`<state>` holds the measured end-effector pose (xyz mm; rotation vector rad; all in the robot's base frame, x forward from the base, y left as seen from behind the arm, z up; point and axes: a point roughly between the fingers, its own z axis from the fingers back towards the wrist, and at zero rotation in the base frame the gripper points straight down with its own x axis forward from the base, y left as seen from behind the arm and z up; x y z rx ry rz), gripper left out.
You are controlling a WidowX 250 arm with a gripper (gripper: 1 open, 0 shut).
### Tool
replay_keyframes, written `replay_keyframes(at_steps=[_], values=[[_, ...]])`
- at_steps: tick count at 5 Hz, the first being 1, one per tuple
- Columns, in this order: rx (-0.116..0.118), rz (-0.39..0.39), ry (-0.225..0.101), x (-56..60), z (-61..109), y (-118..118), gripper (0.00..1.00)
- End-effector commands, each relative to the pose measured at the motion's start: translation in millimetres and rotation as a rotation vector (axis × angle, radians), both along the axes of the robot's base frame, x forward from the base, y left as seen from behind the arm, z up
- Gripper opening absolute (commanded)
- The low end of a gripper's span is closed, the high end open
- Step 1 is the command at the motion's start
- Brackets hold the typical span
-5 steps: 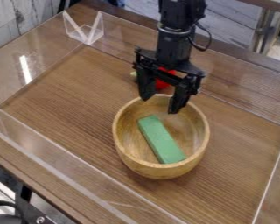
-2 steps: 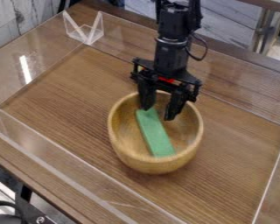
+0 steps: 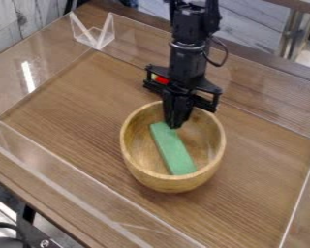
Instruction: Move the red fruit to the left
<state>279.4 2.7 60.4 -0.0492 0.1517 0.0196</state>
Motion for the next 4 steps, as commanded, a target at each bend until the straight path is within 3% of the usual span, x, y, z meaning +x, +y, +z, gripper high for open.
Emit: replay_keyframes(at_steps=[1,3,4], values=[[-0.017,-0.001,-0.085,-2.8,31.3,14.4,0.00],[-0.062,0.117,-0.131,3.9,46.9,65.6,0.00],[-0.074,0.212,-0.150,4.3,55.2,72.5,0.00]])
